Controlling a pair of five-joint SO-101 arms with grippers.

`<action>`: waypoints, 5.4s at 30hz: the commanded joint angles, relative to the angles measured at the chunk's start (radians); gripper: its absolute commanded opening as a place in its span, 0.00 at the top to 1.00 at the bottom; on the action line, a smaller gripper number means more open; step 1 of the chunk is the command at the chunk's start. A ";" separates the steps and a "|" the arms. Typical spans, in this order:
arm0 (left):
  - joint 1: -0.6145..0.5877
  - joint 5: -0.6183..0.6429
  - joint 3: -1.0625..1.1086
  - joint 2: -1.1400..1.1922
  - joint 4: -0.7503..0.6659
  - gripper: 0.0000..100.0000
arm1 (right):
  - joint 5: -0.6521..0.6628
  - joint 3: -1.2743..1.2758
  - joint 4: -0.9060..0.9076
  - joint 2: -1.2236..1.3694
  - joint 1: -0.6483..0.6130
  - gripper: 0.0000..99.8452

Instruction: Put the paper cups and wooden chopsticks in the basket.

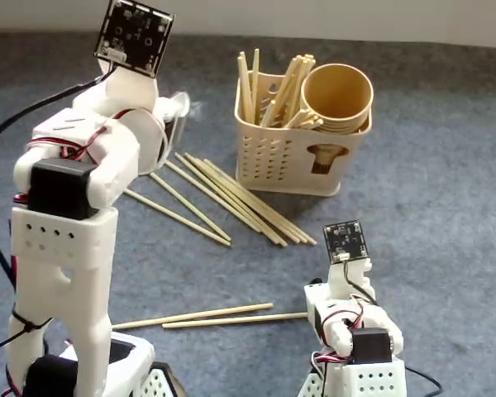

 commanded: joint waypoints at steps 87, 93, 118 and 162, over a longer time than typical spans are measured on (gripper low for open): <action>0.004 -1.191 0.142 0.963 -0.017 0.92 | 0.011 0.117 0.005 -0.010 -0.002 0.88; 0.022 -1.192 0.142 0.963 0.114 0.96 | 0.011 0.117 0.005 -0.010 -0.002 0.88; 0.058 -1.191 0.162 0.914 0.382 0.99 | 0.011 0.117 0.005 -0.010 -0.002 0.88; 0.263 -0.628 0.205 0.027 0.224 0.99 | 0.011 0.117 0.005 -0.010 -0.002 0.88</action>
